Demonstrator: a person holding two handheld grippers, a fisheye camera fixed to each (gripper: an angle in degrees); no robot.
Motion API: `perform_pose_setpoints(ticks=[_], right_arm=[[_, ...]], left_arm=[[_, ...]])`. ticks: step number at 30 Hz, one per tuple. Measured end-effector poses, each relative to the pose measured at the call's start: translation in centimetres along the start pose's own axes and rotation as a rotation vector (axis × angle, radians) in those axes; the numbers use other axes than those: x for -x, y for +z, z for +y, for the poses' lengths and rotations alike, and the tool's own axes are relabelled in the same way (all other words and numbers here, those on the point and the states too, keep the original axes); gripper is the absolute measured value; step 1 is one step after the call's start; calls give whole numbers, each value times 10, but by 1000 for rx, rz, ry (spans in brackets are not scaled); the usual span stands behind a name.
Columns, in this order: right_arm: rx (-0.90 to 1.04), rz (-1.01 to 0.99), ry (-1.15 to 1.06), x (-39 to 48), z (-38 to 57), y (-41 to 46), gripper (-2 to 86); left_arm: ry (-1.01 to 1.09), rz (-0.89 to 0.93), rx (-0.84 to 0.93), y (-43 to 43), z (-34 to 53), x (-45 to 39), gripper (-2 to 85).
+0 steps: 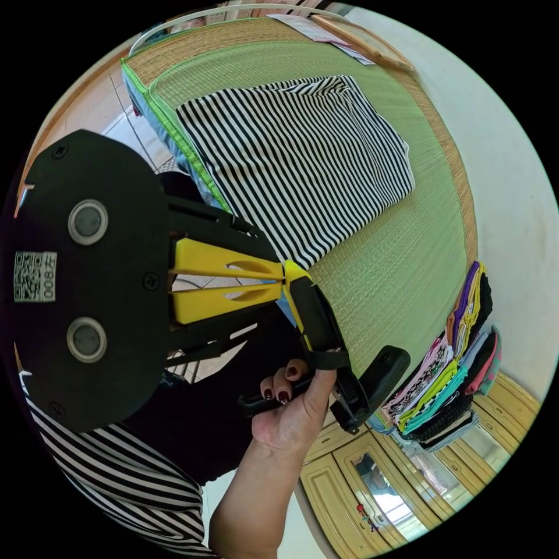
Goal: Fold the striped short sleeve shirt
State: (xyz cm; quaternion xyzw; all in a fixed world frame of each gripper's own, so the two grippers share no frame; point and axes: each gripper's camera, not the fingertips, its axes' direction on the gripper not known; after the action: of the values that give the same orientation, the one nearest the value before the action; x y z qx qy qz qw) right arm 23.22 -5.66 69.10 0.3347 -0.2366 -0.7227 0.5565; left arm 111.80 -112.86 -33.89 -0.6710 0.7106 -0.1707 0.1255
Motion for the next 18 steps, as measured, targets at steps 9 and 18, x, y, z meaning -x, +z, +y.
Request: perform_pose_setpoints(ticks=[9, 18], right_arm=[[-6, -53, 22, -23, 2, -7, 16], [-20, -119, -35, -9, 0, -23, 10]], left_arm=[[-163, 156, -70, 44, 67, 42, 2], [-598, 626, -235, 126, 203, 146, 27]])
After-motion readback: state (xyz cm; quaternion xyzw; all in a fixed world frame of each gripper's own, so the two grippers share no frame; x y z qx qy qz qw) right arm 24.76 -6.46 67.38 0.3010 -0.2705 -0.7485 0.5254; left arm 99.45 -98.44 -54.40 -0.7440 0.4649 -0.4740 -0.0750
